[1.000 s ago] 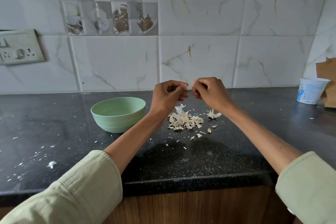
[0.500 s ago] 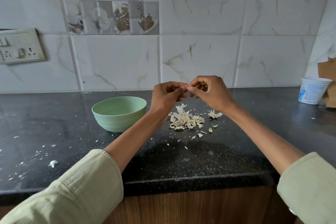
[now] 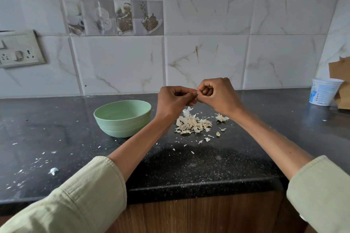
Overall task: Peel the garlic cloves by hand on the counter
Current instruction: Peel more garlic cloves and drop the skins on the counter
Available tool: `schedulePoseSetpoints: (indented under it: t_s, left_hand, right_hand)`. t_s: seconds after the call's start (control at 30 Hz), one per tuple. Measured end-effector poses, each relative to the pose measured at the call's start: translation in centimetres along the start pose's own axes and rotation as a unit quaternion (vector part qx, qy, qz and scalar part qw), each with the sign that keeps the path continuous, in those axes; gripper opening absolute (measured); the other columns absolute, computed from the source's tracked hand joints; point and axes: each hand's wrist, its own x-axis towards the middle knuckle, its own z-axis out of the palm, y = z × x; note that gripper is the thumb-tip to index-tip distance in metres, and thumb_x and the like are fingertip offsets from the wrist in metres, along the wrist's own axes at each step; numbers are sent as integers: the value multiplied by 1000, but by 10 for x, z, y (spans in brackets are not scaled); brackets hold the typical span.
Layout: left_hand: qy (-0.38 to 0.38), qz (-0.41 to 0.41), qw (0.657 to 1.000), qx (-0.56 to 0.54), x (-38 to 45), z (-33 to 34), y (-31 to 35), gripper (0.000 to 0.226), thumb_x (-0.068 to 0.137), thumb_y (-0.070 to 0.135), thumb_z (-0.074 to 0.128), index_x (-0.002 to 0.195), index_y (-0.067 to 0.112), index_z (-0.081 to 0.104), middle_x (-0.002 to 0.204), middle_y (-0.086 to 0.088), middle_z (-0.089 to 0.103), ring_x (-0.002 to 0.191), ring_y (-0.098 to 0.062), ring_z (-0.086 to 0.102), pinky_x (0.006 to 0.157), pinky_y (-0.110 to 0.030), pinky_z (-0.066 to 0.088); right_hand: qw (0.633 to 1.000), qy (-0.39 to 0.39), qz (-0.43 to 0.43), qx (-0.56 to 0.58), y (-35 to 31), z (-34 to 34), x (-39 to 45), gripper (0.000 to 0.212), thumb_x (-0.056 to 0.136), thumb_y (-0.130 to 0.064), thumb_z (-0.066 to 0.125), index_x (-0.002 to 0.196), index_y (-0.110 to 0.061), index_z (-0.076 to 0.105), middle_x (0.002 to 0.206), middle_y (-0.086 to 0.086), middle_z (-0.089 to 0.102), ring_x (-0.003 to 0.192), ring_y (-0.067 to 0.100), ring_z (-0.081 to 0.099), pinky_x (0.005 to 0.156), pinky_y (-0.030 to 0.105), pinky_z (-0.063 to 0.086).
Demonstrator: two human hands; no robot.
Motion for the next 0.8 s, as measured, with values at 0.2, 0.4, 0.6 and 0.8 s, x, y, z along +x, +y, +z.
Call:
schedulePoseSetpoints:
  t_s: [0.2,0.4,0.6,0.8]
  left_hand:
    - [-7,0,1000,-3,0,1,-1,10,93,8,79,101,1,82,83,-14,80,76,-23,77,78,-31,65]
    - [-23,-16,998,-57,-2,2,-1,15,94,7,78,105,-4,79,86,-18,79,74,-18,74,75,-25,62]
    - [-29,-44,993,-104,2,2,-2,20,96,7,76,109,-8,75,86,-17,77,76,-18,74,76,-25,61]
    - [-25,-64,989,-130,3,1,-2,21,96,10,76,111,-5,75,92,-15,77,80,-18,73,76,-24,60]
  right_hand:
    - [1000,14,3,-11,1,3,0,12,82,-16,83,74,-19,74,65,-8,68,60,5,60,63,33,54]
    - [1000,24,11,-5,-2,3,1,14,82,-15,82,74,-17,71,61,-12,64,56,2,54,60,21,48]
    - [998,22,42,28,2,2,4,14,87,-17,81,77,-14,71,68,-1,69,58,2,54,60,19,45]
    - [993,-5,83,85,6,6,6,17,104,-21,64,93,-13,73,75,-2,71,65,5,63,66,24,53]
